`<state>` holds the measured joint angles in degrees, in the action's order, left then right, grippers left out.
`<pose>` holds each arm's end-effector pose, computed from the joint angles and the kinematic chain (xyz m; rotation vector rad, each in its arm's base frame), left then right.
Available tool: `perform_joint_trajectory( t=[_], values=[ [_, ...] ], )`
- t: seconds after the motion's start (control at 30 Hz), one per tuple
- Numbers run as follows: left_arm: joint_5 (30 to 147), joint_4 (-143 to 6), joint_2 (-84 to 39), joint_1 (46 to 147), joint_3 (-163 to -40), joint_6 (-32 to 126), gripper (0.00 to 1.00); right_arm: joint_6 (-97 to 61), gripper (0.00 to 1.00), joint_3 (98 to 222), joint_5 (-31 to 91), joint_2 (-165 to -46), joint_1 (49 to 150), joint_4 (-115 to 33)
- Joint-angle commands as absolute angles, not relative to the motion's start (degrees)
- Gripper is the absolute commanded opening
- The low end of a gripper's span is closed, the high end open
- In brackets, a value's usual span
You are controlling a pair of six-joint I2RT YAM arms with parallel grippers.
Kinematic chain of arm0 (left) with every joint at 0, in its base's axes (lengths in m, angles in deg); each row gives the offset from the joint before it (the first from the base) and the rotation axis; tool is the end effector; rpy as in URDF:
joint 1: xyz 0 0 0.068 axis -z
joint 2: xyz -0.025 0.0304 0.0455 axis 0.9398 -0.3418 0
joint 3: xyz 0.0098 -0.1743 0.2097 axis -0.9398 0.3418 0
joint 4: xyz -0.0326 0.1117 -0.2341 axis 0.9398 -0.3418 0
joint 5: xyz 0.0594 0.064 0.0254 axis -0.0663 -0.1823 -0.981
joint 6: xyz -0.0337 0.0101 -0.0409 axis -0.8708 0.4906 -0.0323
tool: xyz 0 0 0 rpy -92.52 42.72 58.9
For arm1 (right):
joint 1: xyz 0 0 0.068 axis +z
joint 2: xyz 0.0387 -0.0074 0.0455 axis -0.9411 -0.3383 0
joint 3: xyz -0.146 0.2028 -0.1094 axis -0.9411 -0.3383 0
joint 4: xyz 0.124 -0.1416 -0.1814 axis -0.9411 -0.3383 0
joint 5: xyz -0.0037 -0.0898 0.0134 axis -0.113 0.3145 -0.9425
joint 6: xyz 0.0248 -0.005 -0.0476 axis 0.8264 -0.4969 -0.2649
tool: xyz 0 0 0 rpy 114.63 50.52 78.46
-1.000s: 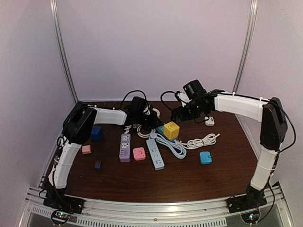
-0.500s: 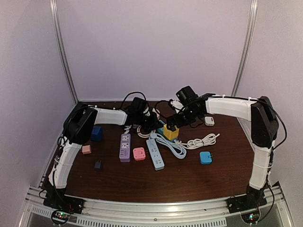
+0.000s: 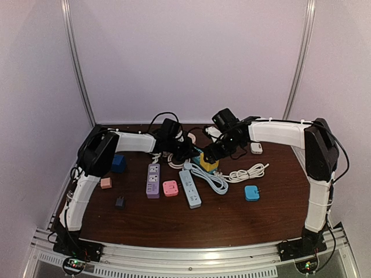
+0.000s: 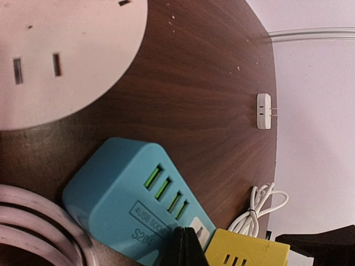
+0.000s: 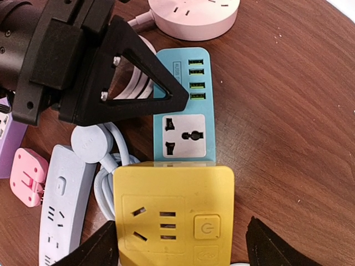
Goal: Pull the plug off the socket
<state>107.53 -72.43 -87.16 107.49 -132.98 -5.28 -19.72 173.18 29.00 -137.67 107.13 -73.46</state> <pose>0.4173 -0.3404 0.1235 -0.2839 2.5687 -1.3640 0.3412 0.2628 0.2182 -0.7787 2.5089 0.4568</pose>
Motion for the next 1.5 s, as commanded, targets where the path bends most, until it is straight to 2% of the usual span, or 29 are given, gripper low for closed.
perform_joint_trajectory(
  t=[0.0, 0.27, 0.6, 0.8, 1.47],
  values=[
    [105.6, -76.8, -88.0, 107.5, -133.1, -4.4, 0.01, -19.6, 0.77, 174.6, 29.5, -138.5, 107.8, -74.3],
    [105.1, -78.0, -87.9, 107.5, -133.0, -4.1, 0.01, -19.6, 0.7, 174.7, 29.9, -139.3, 108.4, -74.7],
    [102.9, -80.8, -87.9, 107.7, -132.4, -3.5, 0.0, -18.9, 0.45, 175.5, 30.9, -138.5, 108.4, -74.2],
    [101.1, -82.7, -87.8, 108.2, -131.5, -3.4, 0.0, -18.3, 0.37, 174.8, 31.7, -136.8, 108.5, -71.3],
    [97.1, -87.5, -88.7, 109.6, -131.6, -1.8, 0.0, -18.9, 0.34, 173.2, 32.6, -131.0, 109.6, -65.7]
  ],
)
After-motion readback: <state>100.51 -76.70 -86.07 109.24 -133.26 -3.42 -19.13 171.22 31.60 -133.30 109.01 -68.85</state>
